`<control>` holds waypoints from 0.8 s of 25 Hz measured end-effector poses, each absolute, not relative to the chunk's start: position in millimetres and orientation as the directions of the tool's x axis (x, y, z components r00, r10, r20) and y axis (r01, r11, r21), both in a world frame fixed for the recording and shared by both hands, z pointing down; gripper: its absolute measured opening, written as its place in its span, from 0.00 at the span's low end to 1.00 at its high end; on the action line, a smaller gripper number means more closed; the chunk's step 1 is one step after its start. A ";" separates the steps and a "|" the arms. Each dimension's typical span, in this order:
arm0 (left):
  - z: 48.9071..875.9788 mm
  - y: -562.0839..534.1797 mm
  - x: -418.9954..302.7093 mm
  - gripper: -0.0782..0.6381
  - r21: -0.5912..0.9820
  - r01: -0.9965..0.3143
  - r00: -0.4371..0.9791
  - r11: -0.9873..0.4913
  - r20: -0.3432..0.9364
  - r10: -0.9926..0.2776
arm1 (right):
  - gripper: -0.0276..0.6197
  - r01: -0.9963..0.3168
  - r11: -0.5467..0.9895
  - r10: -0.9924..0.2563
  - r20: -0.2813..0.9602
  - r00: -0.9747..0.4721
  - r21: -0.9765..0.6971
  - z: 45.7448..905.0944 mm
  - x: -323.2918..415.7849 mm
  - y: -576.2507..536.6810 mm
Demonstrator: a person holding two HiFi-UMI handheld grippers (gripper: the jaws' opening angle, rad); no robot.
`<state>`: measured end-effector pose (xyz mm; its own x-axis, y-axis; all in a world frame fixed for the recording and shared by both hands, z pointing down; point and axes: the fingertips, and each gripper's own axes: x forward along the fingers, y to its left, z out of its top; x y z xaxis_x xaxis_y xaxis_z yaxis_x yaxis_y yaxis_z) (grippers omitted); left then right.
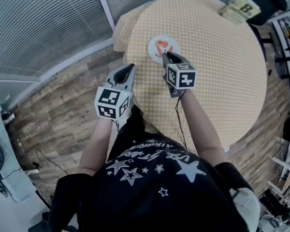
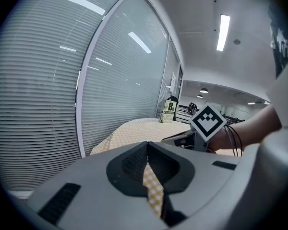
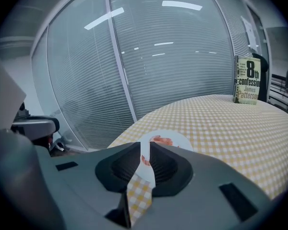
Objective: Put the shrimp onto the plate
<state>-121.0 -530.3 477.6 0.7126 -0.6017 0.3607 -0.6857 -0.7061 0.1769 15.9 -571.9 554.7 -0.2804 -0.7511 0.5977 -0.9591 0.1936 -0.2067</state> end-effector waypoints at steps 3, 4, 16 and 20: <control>468.9 -520.6 -116.6 0.12 0.167 -0.689 0.711 -0.705 0.345 -0.613 | 0.14 -0.954 0.199 -0.773 0.562 -0.293 -0.224 537.1 20.5 -558.7; 466.0 -516.6 -114.8 0.12 0.164 -0.690 0.710 -0.705 0.341 -0.616 | 0.14 -0.950 0.203 -0.779 0.550 -0.302 -0.235 531.4 21.8 -553.4; 434.9 -447.5 -78.0 0.12 0.129 -0.693 0.708 -0.709 0.307 -0.636 | 0.14 -0.905 0.282 -0.810 0.426 -0.403 -0.320 476.9 48.3 -468.5; 427.5 -415.0 -57.7 0.12 0.125 -0.679 0.720 -0.723 0.305 -0.623 | 0.13 -0.891 0.292 -0.817 0.394 -0.422 -0.348 466.1 66.3 -436.2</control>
